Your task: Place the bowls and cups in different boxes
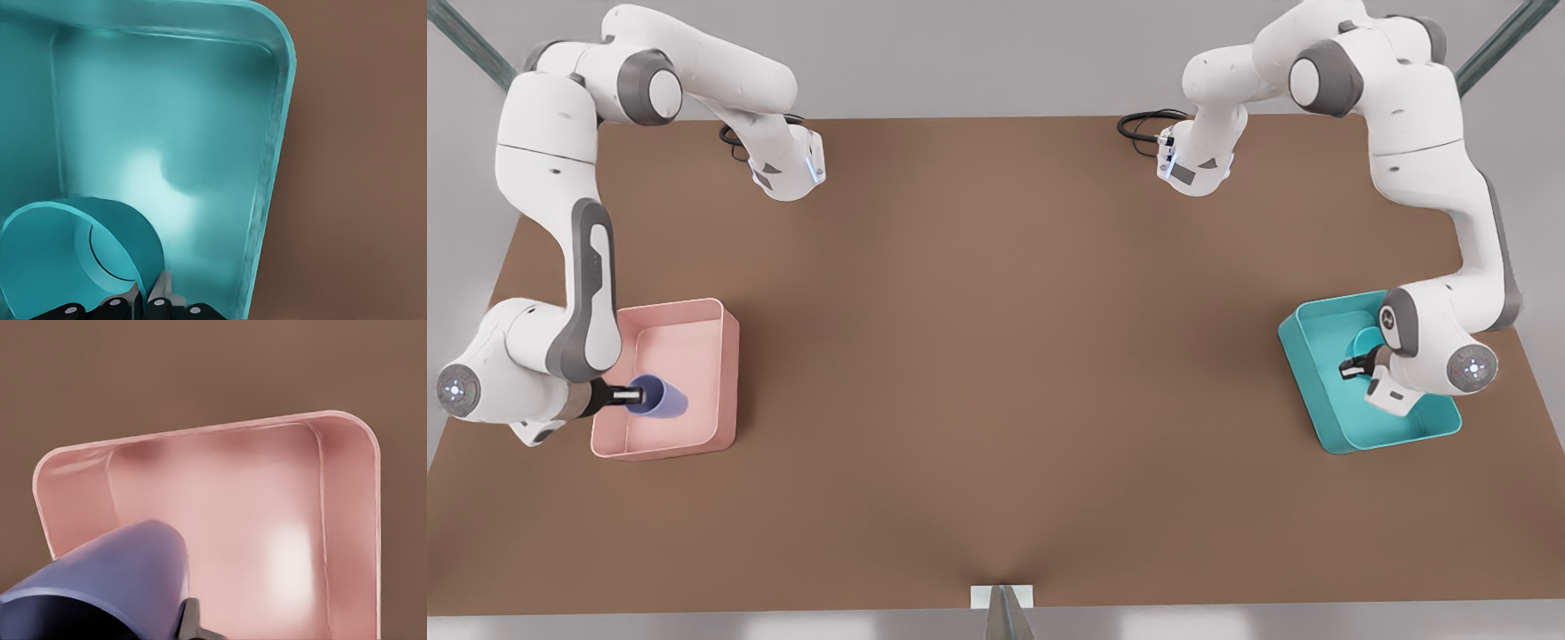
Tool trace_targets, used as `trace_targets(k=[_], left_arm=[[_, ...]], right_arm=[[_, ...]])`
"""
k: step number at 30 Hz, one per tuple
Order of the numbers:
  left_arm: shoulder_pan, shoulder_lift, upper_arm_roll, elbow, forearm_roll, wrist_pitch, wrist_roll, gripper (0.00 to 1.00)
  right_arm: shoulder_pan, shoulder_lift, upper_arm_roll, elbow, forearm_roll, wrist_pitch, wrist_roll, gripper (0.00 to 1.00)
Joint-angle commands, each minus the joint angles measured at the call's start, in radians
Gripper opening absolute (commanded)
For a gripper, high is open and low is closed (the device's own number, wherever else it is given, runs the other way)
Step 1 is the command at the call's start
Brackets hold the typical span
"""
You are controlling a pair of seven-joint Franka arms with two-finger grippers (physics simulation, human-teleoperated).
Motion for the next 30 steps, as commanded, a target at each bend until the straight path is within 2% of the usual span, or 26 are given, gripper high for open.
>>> trace_targets(k=[1, 6, 8, 9, 10, 11, 12, 14, 16, 18, 19, 23, 25, 29, 30], left_arm=[[0.012, 0.027, 0.005, -0.019, -0.005, 0.162, 0.024, 0.21], [0.029, 0.081, 0.005, -0.019, -0.008, 0.202, 0.024, 0.21], [0.036, 0.073, 0.005, -0.018, -0.01, 0.193, 0.074, 0.83], [0.039, 0.061, 0.005, -0.018, -0.01, 0.188, 0.075, 1.0], [0.041, 0.03, 0.005, -0.013, -0.01, 0.134, 0.075, 1.0], [0.03, -0.066, -0.013, -0.007, -0.016, -0.002, 0.072, 1.0], [-0.007, -0.157, -0.04, 0.014, -0.016, -0.139, 0.069, 1.0], [-0.094, -0.266, -0.066, 0.1, -0.152, -0.343, 0.067, 1.0], [-0.189, -0.367, -0.066, 0.117, -0.188, -0.392, 0.074, 1.0], [-0.217, -0.361, -0.133, 0.24, -0.175, -0.507, 0.074, 1.0], [-0.235, -0.334, -0.133, 0.323, -0.175, -0.597, 0.074, 1.0], [-0.229, -0.326, -0.133, 0.329, -0.18, -0.61, 0.067, 1.0], [-0.229, -0.327, -0.132, 0.329, -0.182, -0.613, 0.067, 1.0], [-0.225, -0.324, -0.13, 0.329, -0.185, -0.608, 0.067, 1.0], [-0.218, -0.323, -0.13, 0.329, -0.185, -0.607, 0.069, 1.0]], right_arm=[[0.001, 0.024, -0.001, 0.002, -0.01, 0.073, -0.203, 0.21], [0.006, 0.072, -0.001, 0.002, -0.008, 0.137, -0.195, 0.21], [0.006, 0.097, -0.001, 0.002, -0.004, 0.147, -0.194, 0.21], [0.006, 0.097, -0.001, 0.002, -0.005, 0.145, -0.194, 0.21], [0.006, 0.1, -0.001, 0.002, -0.005, 0.147, -0.194, 0.21], [0.006, 0.109, 0.001, 0.002, -0.001, 0.147, -0.194, 0.69], [0.004, 0.115, 0.001, 0.002, 0.001, 0.145, -0.194, 1.0], [0.006, 0.113, 0.002, 0.002, -0.001, 0.142, -0.195, 1.0], [0.007, 0.107, 0.005, 0.003, -0.004, 0.136, -0.195, 1.0], [0.007, 0.101, 0.007, 0.003, -0.004, 0.128, -0.195, 1.0], [0.007, 0.094, 0.008, 0.003, -0.002, 0.127, -0.203, 1.0], [0.006, 0.075, 0.008, 0.003, -0.004, 0.107, -0.211, 1.0], [0.007, 0.018, 0.01, 0.008, -0.004, 0.056, -0.205, 1.0], [0.098, -0.212, 0.022, 0.048, 0.001, -0.297, 0.082, 1.0], [0.101, -0.29, 0.025, 0.032, 0.002, -0.327, 0.082, 1.0]])
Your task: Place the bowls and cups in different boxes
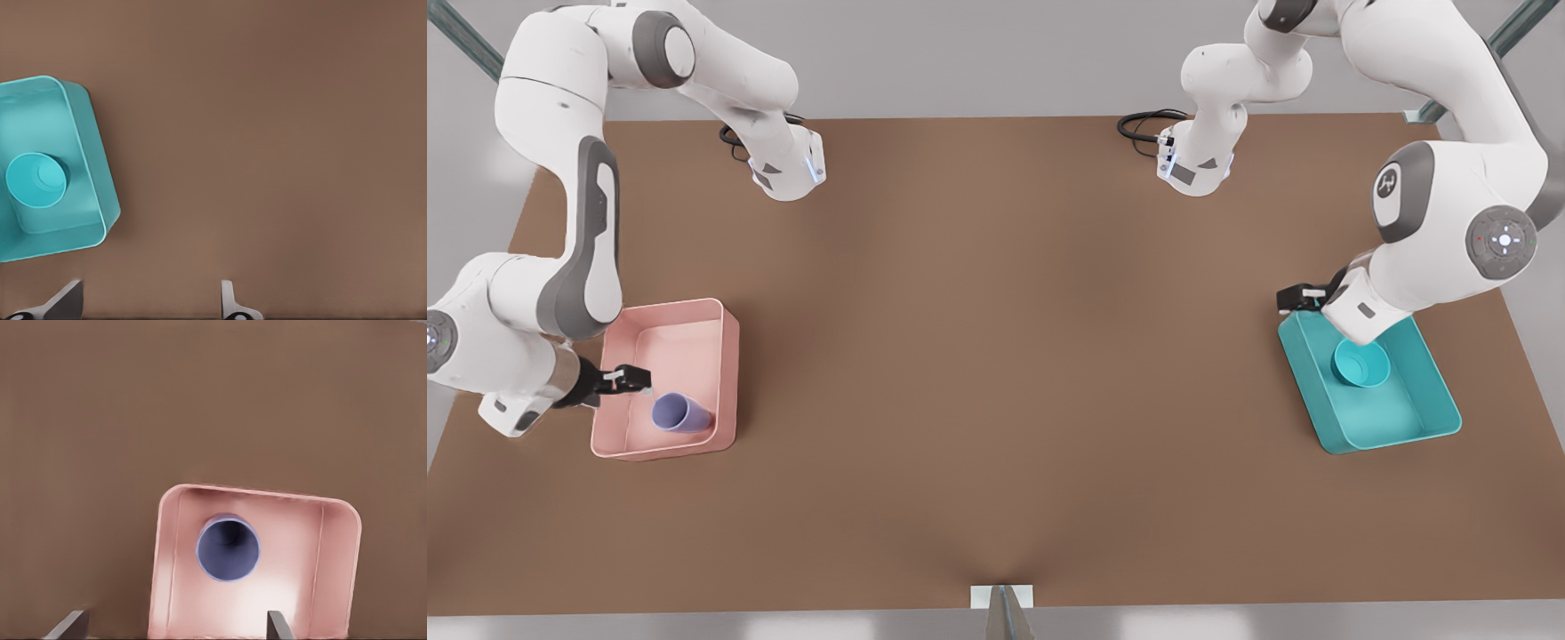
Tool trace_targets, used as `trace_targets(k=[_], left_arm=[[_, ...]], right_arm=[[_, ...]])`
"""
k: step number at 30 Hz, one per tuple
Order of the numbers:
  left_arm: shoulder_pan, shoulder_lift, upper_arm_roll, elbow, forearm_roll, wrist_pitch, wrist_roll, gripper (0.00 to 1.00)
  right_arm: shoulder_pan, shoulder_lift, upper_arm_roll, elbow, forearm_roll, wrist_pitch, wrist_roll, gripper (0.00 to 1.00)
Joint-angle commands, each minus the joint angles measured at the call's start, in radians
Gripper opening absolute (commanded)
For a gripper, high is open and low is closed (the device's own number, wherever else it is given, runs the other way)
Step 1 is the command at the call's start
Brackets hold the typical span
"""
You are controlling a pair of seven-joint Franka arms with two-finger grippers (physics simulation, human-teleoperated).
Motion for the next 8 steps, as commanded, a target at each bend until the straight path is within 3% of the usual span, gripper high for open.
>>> trace_targets(k=[1, 5, 8], left_arm=[[0.005, 0.0, 0.0, 0.0, 0.0, -0.046, 0.002, 1.0], [0.009, 0.0, 0.0, 0.0, -0.002, -0.046, 0.005, 1.0], [0.009, 0.0, 0.0, 0.0, 0.0, -0.048, 0.005, 1.0]], right_arm=[[0.013, -0.118, 0.006, -0.012, 0.013, -0.276, 0.181, 1.0], [0.015, -0.28, 0.005, -0.054, 0.021, -0.35, 0.182, 1.0], [0.015, -0.285, 0.005, -0.074, 0.021, -0.342, 0.188, 1.0]])
